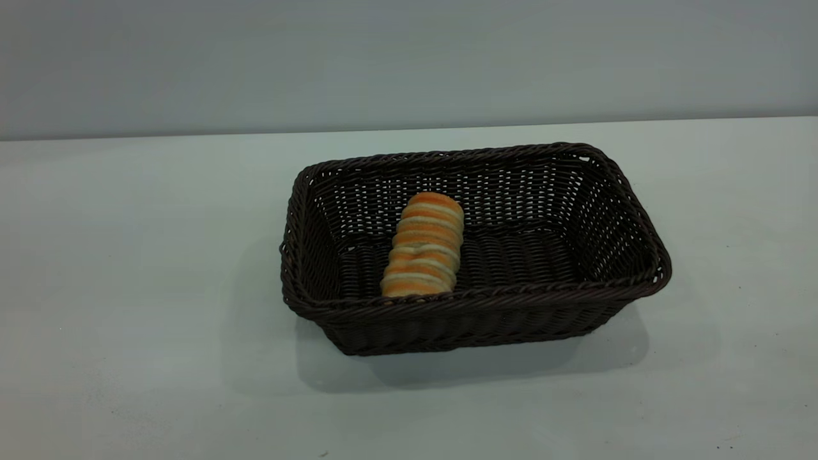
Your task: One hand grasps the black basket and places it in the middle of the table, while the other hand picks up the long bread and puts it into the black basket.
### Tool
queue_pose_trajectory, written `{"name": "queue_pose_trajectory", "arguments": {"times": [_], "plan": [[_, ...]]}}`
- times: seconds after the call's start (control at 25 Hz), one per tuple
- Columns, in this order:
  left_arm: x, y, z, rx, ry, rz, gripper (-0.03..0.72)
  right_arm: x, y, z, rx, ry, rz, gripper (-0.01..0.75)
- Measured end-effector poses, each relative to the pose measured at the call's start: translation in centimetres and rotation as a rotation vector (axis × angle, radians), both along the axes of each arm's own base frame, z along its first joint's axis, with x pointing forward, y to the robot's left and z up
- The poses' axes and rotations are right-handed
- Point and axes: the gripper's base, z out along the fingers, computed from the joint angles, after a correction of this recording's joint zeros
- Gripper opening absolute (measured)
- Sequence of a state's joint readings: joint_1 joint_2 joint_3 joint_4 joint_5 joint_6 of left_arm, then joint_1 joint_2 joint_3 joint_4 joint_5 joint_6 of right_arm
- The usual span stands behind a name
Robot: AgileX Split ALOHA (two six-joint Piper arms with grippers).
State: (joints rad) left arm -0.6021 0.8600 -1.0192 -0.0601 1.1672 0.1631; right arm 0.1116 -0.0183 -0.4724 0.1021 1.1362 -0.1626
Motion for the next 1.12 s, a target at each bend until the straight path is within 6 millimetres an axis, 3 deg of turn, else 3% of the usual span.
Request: {"name": "queue_pose_trajectory", "arguments": {"times": [0.28,0.48,1.12], "plan": [[-4.8,3.3,-7.1,0.005,0.087,0.088,0.568,0.0,0.0,0.0,0.001,0.000,0.001,0.421],[-6.7,4.6,-11.1,-0.009,0.077,0.098,0.568,0.0,0.0,0.0,0.001,0.000,0.001,0.421],[-9.1,6.3,-10.7,-0.146,-0.090,0.106,0.568,0.0,0.0,0.0,0.001,0.000,-0.009,0.421]]}}
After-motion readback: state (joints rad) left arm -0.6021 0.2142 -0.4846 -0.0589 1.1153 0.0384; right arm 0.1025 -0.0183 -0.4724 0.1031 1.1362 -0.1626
